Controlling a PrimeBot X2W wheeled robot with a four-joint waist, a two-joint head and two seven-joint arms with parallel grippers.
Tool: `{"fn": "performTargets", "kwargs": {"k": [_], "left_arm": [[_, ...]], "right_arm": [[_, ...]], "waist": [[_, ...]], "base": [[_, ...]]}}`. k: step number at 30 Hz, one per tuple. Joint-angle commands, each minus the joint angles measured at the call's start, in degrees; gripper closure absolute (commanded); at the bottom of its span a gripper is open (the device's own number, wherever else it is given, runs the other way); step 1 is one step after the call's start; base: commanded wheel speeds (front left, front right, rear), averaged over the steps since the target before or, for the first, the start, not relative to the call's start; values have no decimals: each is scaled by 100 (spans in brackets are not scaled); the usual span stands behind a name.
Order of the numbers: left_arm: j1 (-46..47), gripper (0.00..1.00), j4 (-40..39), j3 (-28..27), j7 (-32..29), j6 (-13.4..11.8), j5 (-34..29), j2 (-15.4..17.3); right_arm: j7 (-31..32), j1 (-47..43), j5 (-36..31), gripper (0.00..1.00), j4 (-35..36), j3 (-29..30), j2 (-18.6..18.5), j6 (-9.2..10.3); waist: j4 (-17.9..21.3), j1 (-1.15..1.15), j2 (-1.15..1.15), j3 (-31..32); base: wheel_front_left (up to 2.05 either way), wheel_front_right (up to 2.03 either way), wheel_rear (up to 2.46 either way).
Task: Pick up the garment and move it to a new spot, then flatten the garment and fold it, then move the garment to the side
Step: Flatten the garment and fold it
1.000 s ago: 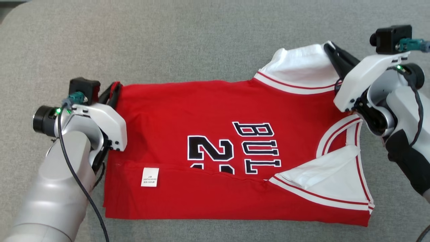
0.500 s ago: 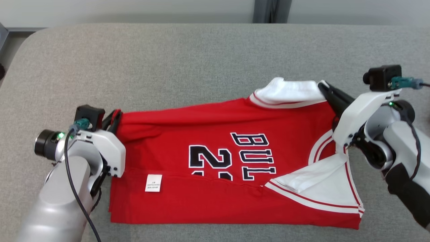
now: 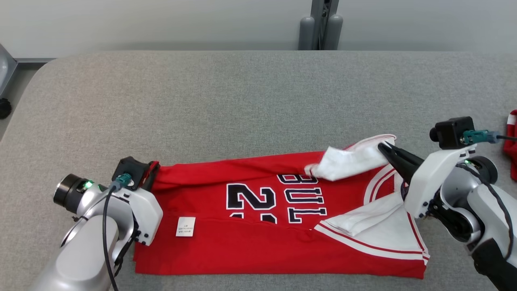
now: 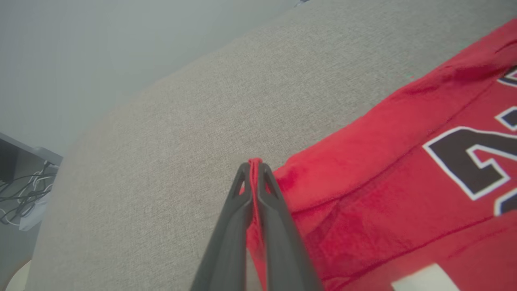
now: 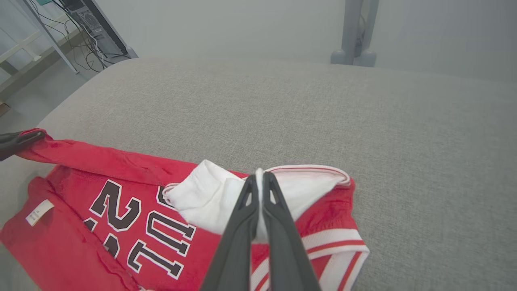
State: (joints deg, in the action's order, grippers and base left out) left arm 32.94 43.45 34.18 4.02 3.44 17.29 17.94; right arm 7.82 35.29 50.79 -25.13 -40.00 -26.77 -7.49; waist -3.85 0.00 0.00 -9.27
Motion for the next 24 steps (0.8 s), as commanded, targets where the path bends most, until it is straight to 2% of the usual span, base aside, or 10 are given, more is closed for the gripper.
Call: {"fn": "performTargets", "kwargs": {"k": [1, 7, 12, 19, 24], "left_arm": [[-67, 100, -47, 4, -11, -53, -23, 62], [-373, 100, -574, 90, -229, -173, -64, 263], [-653, 100, -1085, 162, -457, -315, -114, 484], [-901, 100, -1495, 319, -750, -361, -177, 663], [-987, 100, -1668, 418, -884, -372, -230, 758]], "right_arm": [[50, -108, -42, 100, 61, 55, -49, -2], [718, -695, -382, 100, 749, 658, -146, -2], [1424, -1266, -802, 100, 1443, 1297, -77, -2], [2234, -1785, -1207, 100, 2120, 1818, 78, -2], [2571, -2016, -1491, 100, 2391, 2092, 150, -2]], "waist": [[-3, 0, 0, 13], [-17, 0, 0, 80], [-32, 0, 0, 82], [-51, 0, 0, 56], [-67, 0, 0, 28]], "base": [[0, 0, 0], [0, 0, 0], [0, 0, 0], [0, 0, 0], [0, 0, 0]]}}
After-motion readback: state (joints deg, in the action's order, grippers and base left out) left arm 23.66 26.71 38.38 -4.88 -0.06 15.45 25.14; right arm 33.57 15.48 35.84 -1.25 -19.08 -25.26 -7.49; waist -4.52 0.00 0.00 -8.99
